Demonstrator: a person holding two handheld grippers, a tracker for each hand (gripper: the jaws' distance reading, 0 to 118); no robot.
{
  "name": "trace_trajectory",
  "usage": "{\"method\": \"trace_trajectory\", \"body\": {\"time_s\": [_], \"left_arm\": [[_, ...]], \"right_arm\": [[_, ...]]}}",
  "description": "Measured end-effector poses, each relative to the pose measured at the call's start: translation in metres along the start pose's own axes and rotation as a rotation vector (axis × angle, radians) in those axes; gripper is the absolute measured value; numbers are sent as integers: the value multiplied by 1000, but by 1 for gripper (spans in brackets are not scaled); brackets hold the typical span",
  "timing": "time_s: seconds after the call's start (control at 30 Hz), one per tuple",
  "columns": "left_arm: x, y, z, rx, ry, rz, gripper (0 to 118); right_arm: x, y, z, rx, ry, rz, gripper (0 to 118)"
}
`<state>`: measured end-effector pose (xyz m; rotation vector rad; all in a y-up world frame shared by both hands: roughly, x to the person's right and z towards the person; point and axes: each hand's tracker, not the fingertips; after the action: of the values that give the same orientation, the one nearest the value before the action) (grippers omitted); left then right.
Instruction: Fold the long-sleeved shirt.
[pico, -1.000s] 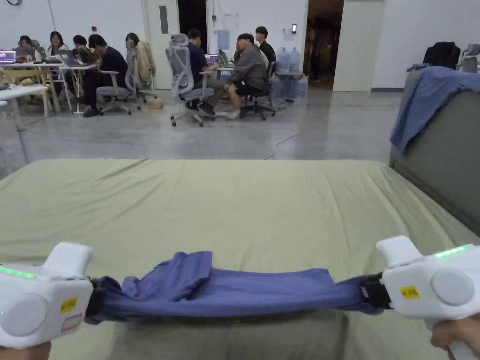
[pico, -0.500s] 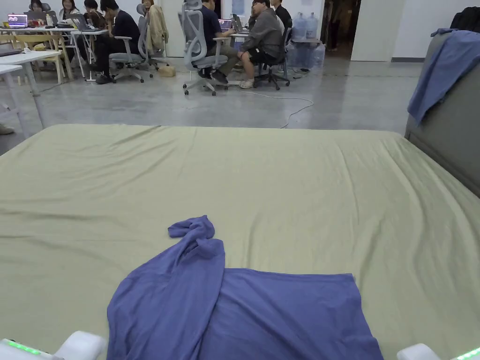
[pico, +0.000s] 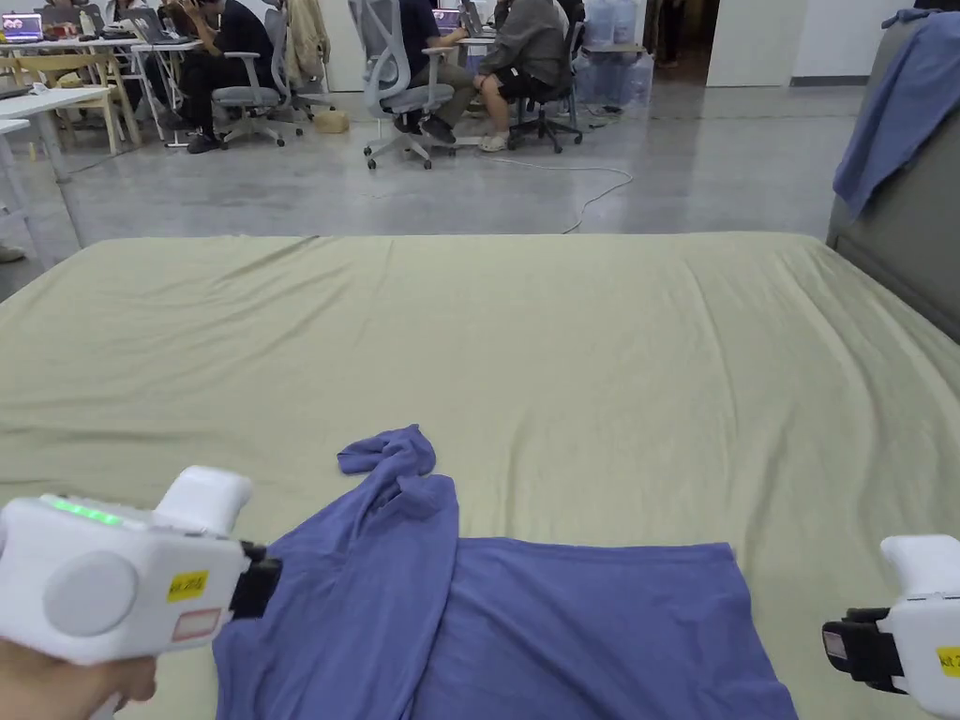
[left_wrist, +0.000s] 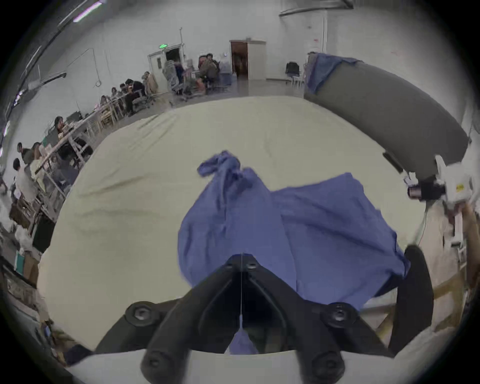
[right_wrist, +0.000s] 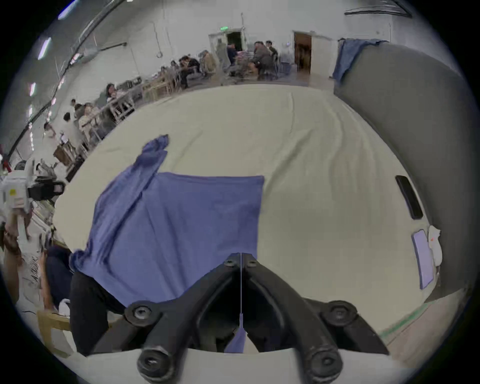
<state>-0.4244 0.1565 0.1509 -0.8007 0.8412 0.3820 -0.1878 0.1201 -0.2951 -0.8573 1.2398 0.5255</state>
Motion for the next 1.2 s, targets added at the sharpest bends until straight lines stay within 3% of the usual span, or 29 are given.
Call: {"method": "trace_trajectory", "body": {"time_s": [0.03,0.1,0.13,0.3,0.37,0.5,0.53,0.57,0.6,0.63,0.7,0.8,0.9,1.2], "left_arm": [[2,10,-14,44,-26,18,19],[4,26,-43,84,-70,38,98],[9,37,-65,65,-89,33,118],[49,81,-173,22,-83,12,115],[51,94,-221,-3,-5,32,113],[55,104,-286,-65,96,13,93],[52,105,-298,-83,112,32,77],[47,104,-304,-102,118,55,48],[47,102,-310,-144,164,81,10],[45,97,-314,-181,204,102,2],[39,91,-303,-106,98,134,1],[37,90,-281,-123,81,89,1],[34,87,-239,-28,1,90,1],[31,44,-124,2,-59,148,1]], "right_arm": [[-2,-1,-3,11,11,-10,0],[-5,-2,-12,-2,32,-22,0],[-11,-6,-23,-13,39,-26,0],[-19,-18,-55,-94,47,3,0],[-18,-23,-62,-107,43,0,0],[-16,-29,-72,-144,62,-9,0],[-17,-30,-75,-145,61,-11,0],[-16,-30,-75,-148,60,-11,0],[-16,-31,-75,-154,61,-7,0],[-15,-32,-74,-155,60,-5,0],[-16,-32,-75,-154,62,-4,0],[-15,-31,-76,-154,65,-10,0],[-17,-31,-71,-147,64,-9,0],[-30,-33,-54,-113,64,14,0]]}}
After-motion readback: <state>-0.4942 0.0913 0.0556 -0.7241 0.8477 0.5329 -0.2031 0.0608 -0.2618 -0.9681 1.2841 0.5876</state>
